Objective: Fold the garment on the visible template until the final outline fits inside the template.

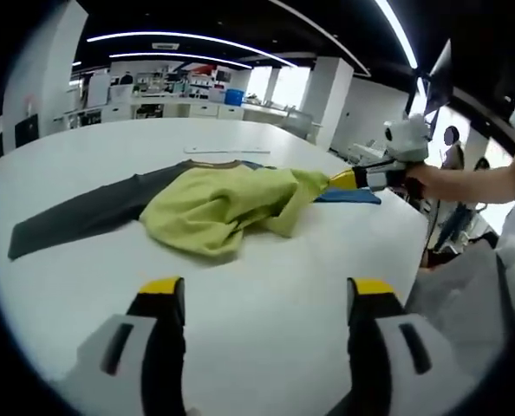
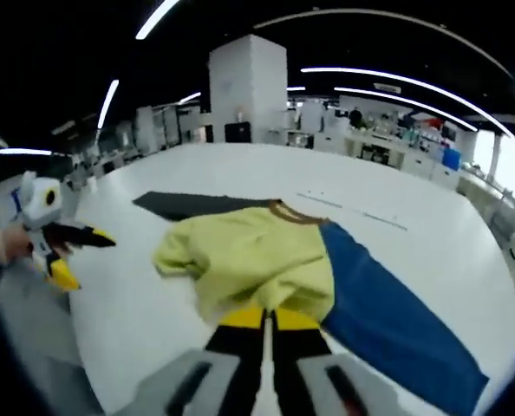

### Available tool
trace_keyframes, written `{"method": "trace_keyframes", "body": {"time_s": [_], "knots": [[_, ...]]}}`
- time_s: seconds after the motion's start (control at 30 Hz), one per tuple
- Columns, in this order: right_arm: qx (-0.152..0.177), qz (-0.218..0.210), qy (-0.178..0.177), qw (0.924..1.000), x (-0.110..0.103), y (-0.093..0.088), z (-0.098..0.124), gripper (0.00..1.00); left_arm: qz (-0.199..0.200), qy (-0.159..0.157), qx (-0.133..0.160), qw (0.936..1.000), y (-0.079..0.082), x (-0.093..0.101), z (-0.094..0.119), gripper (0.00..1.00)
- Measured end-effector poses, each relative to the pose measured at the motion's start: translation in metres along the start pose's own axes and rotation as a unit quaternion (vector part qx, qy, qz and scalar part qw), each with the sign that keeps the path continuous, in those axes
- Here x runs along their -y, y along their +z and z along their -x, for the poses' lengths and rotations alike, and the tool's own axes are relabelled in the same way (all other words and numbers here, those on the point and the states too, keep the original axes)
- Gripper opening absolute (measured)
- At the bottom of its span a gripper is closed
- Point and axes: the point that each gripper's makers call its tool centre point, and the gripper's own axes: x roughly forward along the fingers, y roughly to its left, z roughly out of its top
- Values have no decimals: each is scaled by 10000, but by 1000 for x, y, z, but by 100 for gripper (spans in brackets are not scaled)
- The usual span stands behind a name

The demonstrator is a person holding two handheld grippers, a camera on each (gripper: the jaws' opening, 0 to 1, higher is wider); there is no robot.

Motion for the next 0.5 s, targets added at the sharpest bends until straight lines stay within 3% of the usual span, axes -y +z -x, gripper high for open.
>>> {"method": "trace_keyframes", "body": {"time_s": [0.5], "knots": [[-118,-328,-59,9994,-15,-32,42,0,-199,-65,-108,9997,0,-1,-12,64]]}}
